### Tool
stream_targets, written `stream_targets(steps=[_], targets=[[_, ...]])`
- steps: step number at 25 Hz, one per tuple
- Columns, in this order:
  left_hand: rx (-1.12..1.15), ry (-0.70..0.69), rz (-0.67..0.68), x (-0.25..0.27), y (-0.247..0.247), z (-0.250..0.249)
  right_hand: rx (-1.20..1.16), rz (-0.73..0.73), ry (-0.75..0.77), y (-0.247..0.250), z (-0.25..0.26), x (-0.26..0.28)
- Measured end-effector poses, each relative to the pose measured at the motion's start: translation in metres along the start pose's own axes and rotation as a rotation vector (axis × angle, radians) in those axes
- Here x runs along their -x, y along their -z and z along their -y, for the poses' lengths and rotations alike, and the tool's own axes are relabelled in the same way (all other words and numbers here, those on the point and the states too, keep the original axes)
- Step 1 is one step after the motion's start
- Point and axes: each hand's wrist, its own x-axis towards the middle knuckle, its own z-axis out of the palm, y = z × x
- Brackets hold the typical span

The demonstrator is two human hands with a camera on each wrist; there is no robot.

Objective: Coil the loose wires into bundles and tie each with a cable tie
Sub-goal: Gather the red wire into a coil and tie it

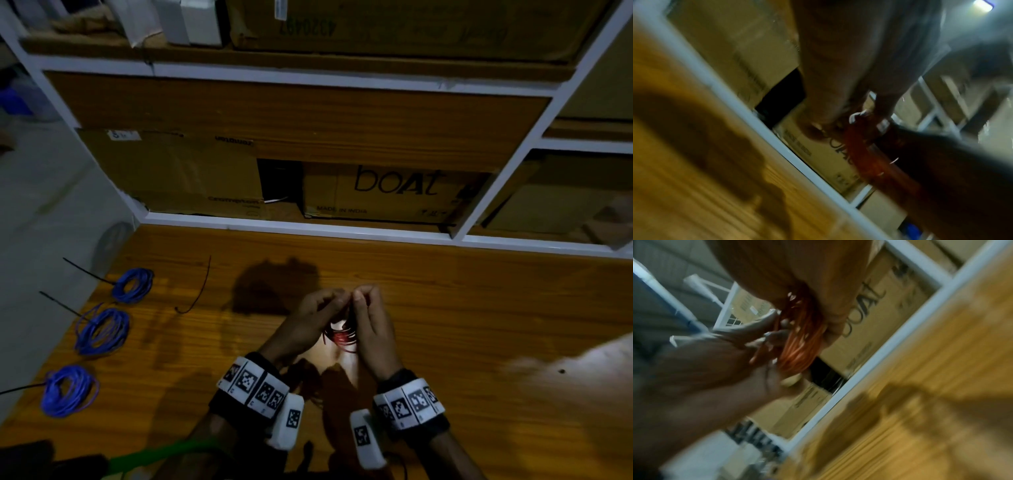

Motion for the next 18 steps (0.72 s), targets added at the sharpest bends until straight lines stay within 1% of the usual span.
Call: stream_targets(steps=[1, 4, 6, 9, 11, 12, 13, 14, 16, 17, 18], targets=[[0.012, -0.009, -0.03, 0.002, -0.002, 0.002, -0.02, -0.039, -0.021, -0.004, 0.002, 0.0], [0.139, 0.039, -0.117, 0.006, -0.015, 0.01, -0.093, -0.177, -0.175, -0.011, 0.003, -0.004], [0.136, 0.041, -0.162, 0.01, -0.022, 0.013, -0.104, -0.221, -0.24, -0.011, 0.0, -0.007], [0.17, -0.009, -0.213, 0.012, -0.024, 0.011, -0.056, -0.224, -0.214, -0.011, 0.002, -0.006], [0.174, -0.048, -0.304, 0.011, -0.021, 0.011, -0.056, -0.214, -0.185, -0.012, 0.004, -0.004], [0.107, -0.079, -0.373, 0.009, -0.019, 0.011, -0.062, -0.216, -0.181, -0.012, 0.005, -0.003], [-0.001, -0.127, -0.432, 0.008, -0.018, 0.011, -0.065, -0.222, -0.179, -0.011, 0.004, -0.002], [-0.141, -0.188, -0.462, 0.006, -0.016, 0.01, -0.074, -0.227, -0.18, -0.01, 0.005, -0.002], [-0.445, -0.299, -0.437, 0.005, -0.016, 0.01, -0.093, -0.214, -0.195, -0.009, 0.004, -0.001], [-0.552, -0.315, -0.401, 0.006, -0.016, 0.012, -0.102, -0.204, -0.199, -0.009, 0.004, -0.002], [-0.61, -0.304, -0.37, 0.007, -0.017, 0.014, -0.111, -0.198, -0.203, -0.008, 0.004, -0.002]])
